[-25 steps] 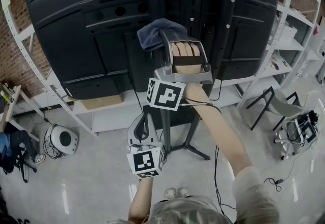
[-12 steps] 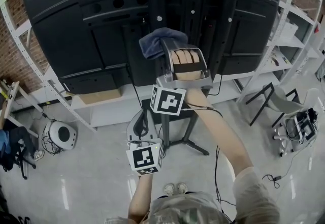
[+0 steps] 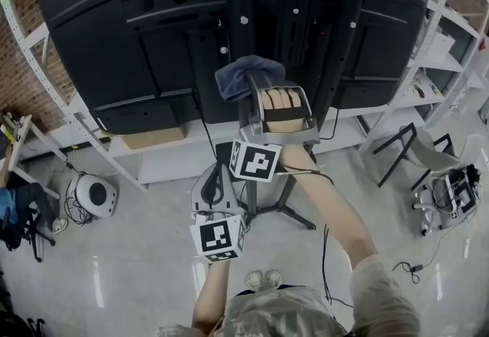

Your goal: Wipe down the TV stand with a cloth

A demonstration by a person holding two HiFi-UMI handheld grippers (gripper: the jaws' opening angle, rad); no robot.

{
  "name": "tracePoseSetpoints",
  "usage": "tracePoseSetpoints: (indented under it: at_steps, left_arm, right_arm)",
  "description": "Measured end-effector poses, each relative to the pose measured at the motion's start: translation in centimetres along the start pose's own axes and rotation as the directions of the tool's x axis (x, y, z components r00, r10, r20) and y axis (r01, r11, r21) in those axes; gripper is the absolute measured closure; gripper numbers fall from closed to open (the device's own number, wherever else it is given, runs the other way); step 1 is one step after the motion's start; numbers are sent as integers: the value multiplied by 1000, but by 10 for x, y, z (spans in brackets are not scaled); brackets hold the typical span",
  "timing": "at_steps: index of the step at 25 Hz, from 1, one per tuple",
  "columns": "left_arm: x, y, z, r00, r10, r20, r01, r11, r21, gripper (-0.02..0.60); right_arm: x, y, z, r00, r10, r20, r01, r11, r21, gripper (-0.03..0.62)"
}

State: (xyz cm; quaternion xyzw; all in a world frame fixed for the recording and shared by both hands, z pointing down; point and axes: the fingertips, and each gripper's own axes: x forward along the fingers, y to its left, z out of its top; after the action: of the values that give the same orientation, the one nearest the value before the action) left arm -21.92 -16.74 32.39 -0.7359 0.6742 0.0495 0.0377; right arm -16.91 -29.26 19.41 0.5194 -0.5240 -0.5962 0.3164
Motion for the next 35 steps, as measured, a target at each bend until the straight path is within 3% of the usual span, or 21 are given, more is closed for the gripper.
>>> tracePoseSetpoints:
  at_steps: [27, 35]
  left_arm:
    - [-1, 16, -35, 998, 48, -47, -49, 999, -17, 566]
    - [6, 17, -60, 998, 67, -21, -68, 998, -16, 566]
  right_arm:
    - [-40, 113, -13, 984, 178, 4, -178, 984, 18, 537]
    - [-56, 159, -18, 984, 176, 23, -176, 984, 2, 537]
